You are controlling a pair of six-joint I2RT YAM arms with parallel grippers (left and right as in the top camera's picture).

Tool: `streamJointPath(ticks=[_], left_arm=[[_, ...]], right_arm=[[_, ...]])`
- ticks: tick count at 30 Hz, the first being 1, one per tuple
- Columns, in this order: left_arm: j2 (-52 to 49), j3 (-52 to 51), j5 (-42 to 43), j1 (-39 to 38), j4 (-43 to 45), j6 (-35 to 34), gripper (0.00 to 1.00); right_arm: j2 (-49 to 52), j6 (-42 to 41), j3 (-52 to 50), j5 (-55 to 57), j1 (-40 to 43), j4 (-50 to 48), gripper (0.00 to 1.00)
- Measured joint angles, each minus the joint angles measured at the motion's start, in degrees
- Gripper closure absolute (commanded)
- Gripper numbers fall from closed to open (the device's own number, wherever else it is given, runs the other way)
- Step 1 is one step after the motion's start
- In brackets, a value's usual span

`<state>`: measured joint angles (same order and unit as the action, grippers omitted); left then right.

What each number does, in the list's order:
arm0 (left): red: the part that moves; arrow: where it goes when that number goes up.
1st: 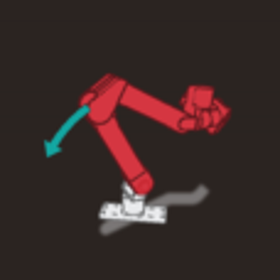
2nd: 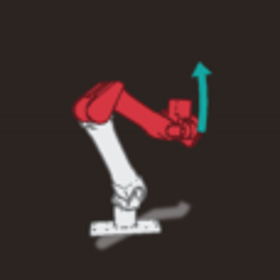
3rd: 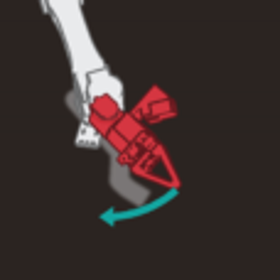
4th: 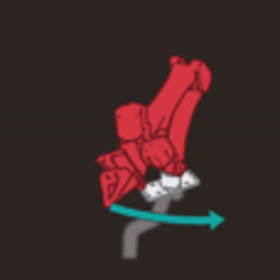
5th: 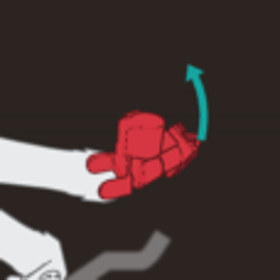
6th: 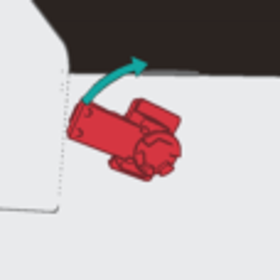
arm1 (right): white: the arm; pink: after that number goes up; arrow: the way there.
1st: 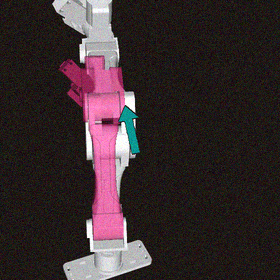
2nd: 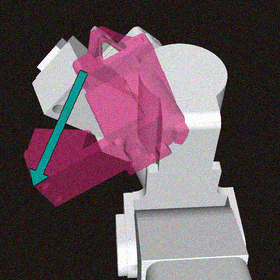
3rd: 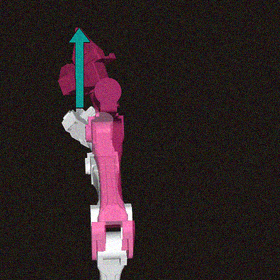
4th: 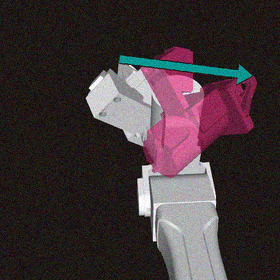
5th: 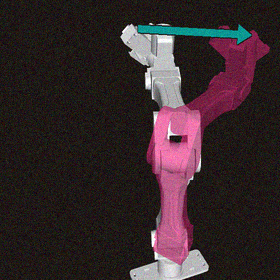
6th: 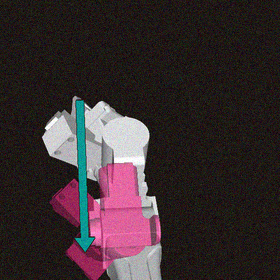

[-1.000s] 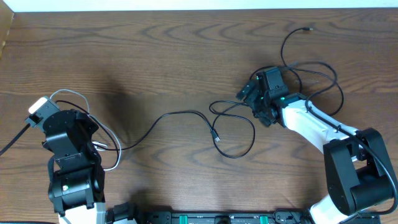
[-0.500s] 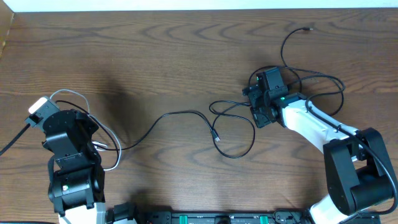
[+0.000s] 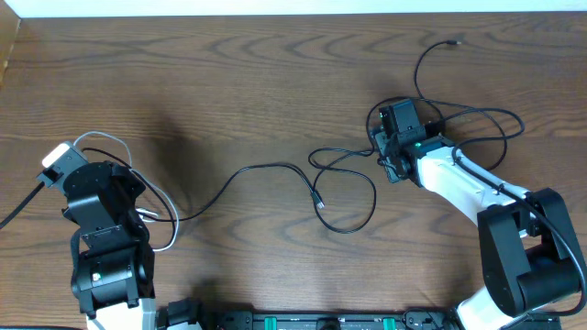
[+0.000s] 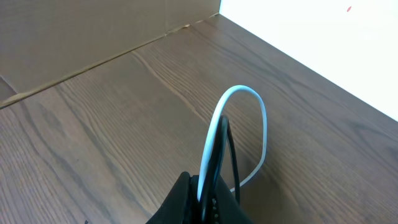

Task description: Untangle cables

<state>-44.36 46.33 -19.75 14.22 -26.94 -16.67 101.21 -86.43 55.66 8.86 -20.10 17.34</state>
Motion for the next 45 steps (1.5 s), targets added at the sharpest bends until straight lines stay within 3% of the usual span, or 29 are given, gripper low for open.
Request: streamJointPath(ticks=[9,13,16,19,22,29,36,45], left_arm=[[0.0,0.0,-0.02,0.0,0.0,0.0,0.93],[0.0,0.0,0.0,0.0,0.0,0.0,0.93],[0.0,0.0,-0.02,0.0,-0.02,0.0,0.92],[0.0,0.0,0.0,0.0,0.0,0.0,0.92],[0.0,0.0,-0.02,0.0,0.02,0.0,0.93],[0.0,0.0,0.0,0.0,0.0,0.0,0.92],[0.0,0.0,0.0,0.0,-0.02,0.0,0.93],[0.0,0.0,0.0,0.0,0.0,0.0,0.93]], right_arm=[[1.84,2.29,0.07,4.15,0.0,-0.22,0.2],[2.84,4.96,0.48,4.15,0.0,-3.93,0.31],[3.43,7.54,0.5,1.29,0.04,-7.54,0.22],[2.62,10.27,0.48,-1.64,0.02,-8.17,0.01],[-0.26,15.1,0.46,-2.34,-0.02,-7.32,0.01],[-11.61,27.15,0.55,1.95,-1.07,5.35,0.01],[-13.46,40.59,0.5,-1.36,-2.86,22.18,0.01],[-13.46,46.18,0.46,-7.54,-7.78,37.0,0.02]])
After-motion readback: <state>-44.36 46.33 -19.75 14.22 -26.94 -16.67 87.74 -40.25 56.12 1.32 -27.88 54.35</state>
